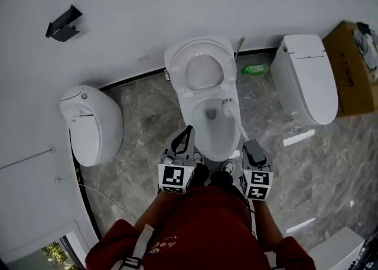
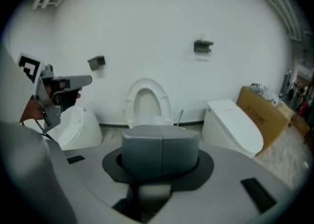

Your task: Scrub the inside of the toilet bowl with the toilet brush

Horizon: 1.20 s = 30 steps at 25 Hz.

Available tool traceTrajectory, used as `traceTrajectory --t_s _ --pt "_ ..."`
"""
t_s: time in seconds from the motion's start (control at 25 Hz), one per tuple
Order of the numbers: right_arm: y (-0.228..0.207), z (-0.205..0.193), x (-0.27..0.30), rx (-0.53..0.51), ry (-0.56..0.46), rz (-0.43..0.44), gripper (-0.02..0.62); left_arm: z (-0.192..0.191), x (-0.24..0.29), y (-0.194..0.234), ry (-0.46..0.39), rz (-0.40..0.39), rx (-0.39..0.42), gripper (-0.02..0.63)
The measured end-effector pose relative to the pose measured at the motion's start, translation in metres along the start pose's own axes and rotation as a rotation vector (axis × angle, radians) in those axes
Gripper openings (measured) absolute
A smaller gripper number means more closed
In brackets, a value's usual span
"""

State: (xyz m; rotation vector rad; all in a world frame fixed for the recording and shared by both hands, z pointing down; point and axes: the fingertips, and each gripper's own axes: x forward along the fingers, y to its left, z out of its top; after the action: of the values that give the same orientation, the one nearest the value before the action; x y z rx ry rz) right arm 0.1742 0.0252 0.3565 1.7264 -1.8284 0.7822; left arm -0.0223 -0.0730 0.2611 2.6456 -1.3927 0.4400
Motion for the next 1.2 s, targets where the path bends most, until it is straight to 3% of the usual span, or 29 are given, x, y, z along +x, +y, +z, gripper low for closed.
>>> traceTrajectory --t_s 0.24,0.52,0.68,1.2 --pt "-0.033 0.144 -0.063 -0.065 -0.465 -0.082 0.146 0.092 -0.015 0.009 -0.185 0.044 0.077 0.0" --pt "-0.034 0.264 -0.149 -0.146 -0.82 -0.155 0.146 0.188 -0.034 0.016 -0.33 0.088 0.161 0.0" --pt "-0.029 0.281 -0.168 -0.198 -0.874 -0.179 0.144 0.21 -0.04 0.012 -0.392 0.1 0.227 0.0" --pt "-0.03 0.275 -0.16 -0.162 -0.857 -0.16 0.144 0.213 -0.048 0.018 -0.394 0.113 0.18 0.0"
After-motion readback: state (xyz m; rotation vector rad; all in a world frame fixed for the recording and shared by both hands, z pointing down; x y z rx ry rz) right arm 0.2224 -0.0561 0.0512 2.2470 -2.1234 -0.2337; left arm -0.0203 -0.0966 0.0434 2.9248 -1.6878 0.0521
